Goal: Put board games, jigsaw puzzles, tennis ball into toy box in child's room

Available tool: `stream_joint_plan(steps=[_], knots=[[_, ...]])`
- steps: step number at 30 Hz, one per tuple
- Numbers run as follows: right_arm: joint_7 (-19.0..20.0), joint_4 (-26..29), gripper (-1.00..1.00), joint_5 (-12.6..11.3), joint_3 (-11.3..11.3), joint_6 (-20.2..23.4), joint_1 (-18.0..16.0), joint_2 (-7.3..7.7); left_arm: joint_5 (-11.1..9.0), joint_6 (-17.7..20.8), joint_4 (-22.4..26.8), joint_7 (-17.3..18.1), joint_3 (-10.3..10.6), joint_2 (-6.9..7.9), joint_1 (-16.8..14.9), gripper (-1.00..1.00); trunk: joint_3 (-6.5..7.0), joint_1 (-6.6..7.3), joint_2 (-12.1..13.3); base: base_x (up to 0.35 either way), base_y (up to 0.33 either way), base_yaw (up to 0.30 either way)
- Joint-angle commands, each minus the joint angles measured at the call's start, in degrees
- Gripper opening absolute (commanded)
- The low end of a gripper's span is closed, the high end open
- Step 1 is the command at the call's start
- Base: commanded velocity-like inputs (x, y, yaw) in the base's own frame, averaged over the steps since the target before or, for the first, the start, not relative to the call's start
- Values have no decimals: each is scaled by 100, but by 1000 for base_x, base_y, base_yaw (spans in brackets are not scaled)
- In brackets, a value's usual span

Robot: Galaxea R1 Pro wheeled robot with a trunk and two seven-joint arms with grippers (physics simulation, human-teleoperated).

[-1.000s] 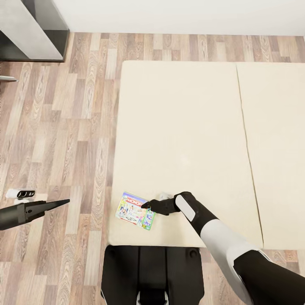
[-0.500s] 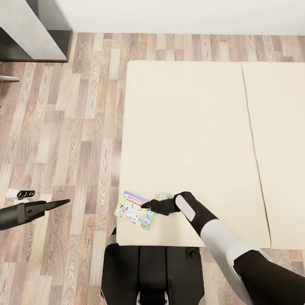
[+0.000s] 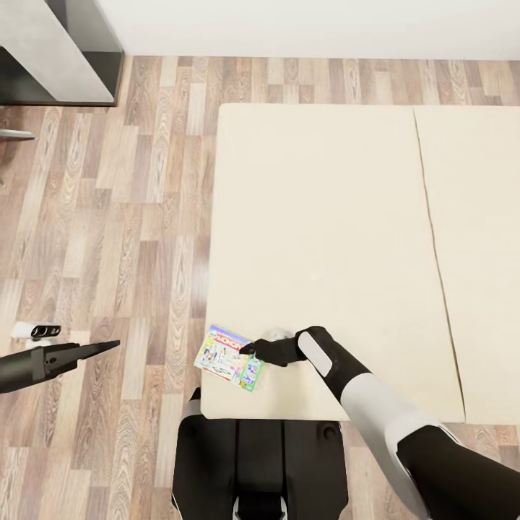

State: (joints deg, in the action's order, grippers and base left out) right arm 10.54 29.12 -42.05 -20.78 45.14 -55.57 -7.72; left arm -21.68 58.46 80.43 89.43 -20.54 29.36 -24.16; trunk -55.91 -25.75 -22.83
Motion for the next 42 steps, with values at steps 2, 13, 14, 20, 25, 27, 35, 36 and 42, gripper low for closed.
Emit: stream_joint_plan(steps=[2,13,14,20,25,27,35,36,42], knots=[[35,-65,100,44,21,-45,-6,-52,15,58,-20,22,1,-1,1,100,-6,-3,-9,0,0,0],[4,-106,100,-155,50,-47,-4,70,30,52,-22,22,22,41,-1,100,-6,-3,-9,0,0,0],[3,-103,100,-208,51,-46,-4,77,31,52,-21,22,23,43,-1,100,-6,-3,-9,0,0,0],[1,-93,100,-366,55,-46,-4,100,32,52,-21,22,30,45,-1,100,-6,-3,-9,0,0,0],[1,-91,100,-394,56,-43,-2,103,32,52,-19,22,39,44,-1,100,-6,-3,-9,0,0,0],[-1,-91,100,-401,56,-42,-2,103,32,52,-19,22,38,43,-1,100,-6,-3,-9,0,0,0],[1,-91,100,-403,56,-40,0,104,34,52,-21,22,41,43,-1,100,-6,-3,-9,0,0,0],[1,-91,100,-402,56,-40,0,104,35,52,-21,22,41,43,-1,100,-6,-3,-9,0,0,0],[1,-91,100,-322,56,-40,-1,104,36,52,-20,22,42,44,-1,100,-6,-3,-9,0,55,0]])
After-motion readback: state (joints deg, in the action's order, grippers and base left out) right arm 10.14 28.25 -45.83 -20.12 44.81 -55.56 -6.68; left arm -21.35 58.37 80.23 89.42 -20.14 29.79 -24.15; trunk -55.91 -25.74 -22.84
